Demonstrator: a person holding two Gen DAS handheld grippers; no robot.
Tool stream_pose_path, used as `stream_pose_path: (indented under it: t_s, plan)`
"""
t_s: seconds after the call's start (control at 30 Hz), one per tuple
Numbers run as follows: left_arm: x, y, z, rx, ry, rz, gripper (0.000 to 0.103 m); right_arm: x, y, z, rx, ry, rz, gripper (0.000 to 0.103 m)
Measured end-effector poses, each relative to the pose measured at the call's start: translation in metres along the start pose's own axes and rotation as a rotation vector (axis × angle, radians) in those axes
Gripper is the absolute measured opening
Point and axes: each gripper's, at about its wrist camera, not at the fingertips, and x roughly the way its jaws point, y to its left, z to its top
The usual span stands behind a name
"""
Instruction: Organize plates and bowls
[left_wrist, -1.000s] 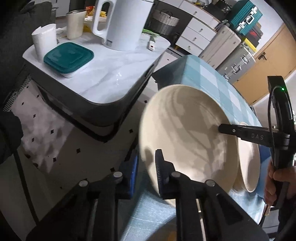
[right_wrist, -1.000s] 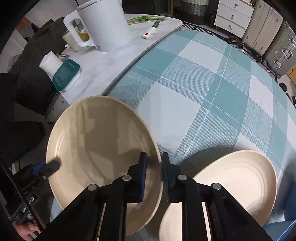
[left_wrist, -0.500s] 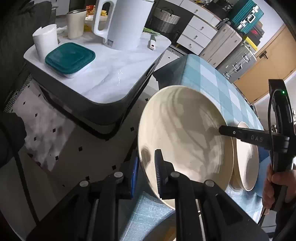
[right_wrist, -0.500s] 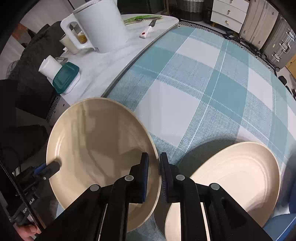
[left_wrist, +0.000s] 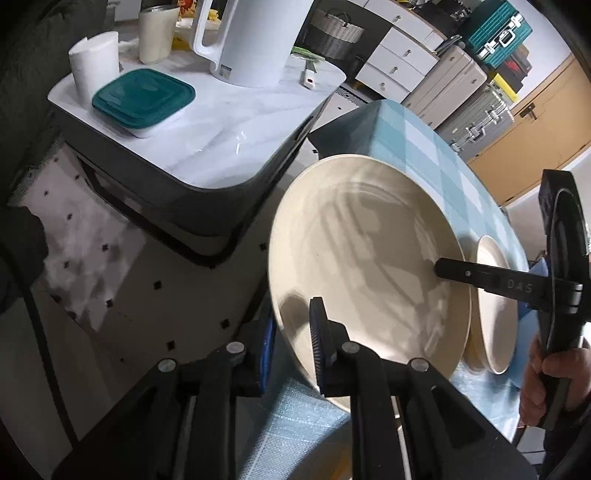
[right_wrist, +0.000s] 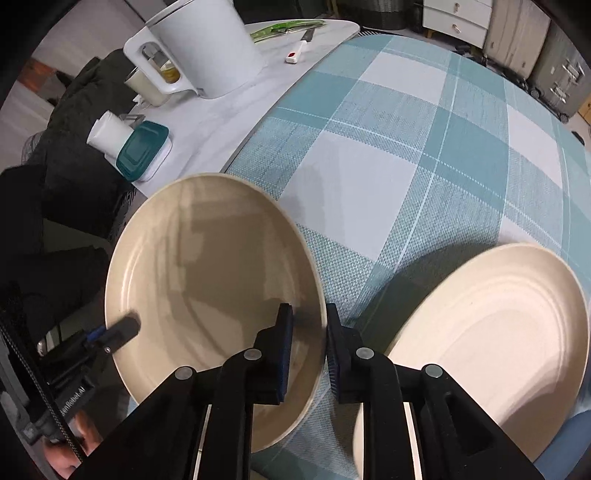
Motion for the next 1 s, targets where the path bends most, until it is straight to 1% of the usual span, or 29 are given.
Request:
stream_pose_path:
  t_s: [0.07,0.13,0.4,0.63,0.7,0.87,1.0]
  plan:
    - [0.0,0.001,0.001,-0.011,0.008,-0.005,0.015,-0.001,0.003,0.004,0.009,-0.002,0.007,0.014]
    - [-0.004,0.003,0.004,-0.024,0.005,-0.018,0.015,-0.004,0.006,0.006,0.008,-0.009,0.009,0.014]
    - [-0.022,-0.007,0.01,0.012,-0.036,0.009,0.015,-0.024,0.003,0.008,0.014,-0.048,0.016,0.013]
    - [-0.028,-0.011,0.006,0.015,-0.032,-0.005,0.015,-0.038,0.004,0.002,0.013,-0.065,0.009,0.013]
    - [-0.032,-0.015,0.006,0.027,-0.039,0.006,0.015,-0.047,0.004,-0.002,0.007,-0.072,0.011,0.013]
    - [-0.046,-0.021,-0.003,0.037,-0.052,0.001,0.015,-0.062,0.007,-0.015,0.007,-0.088,0.011,0.013]
    - [-0.061,-0.025,-0.014,0.045,-0.063,-0.005,0.015,-0.078,0.015,-0.035,-0.007,-0.115,0.001,0.013]
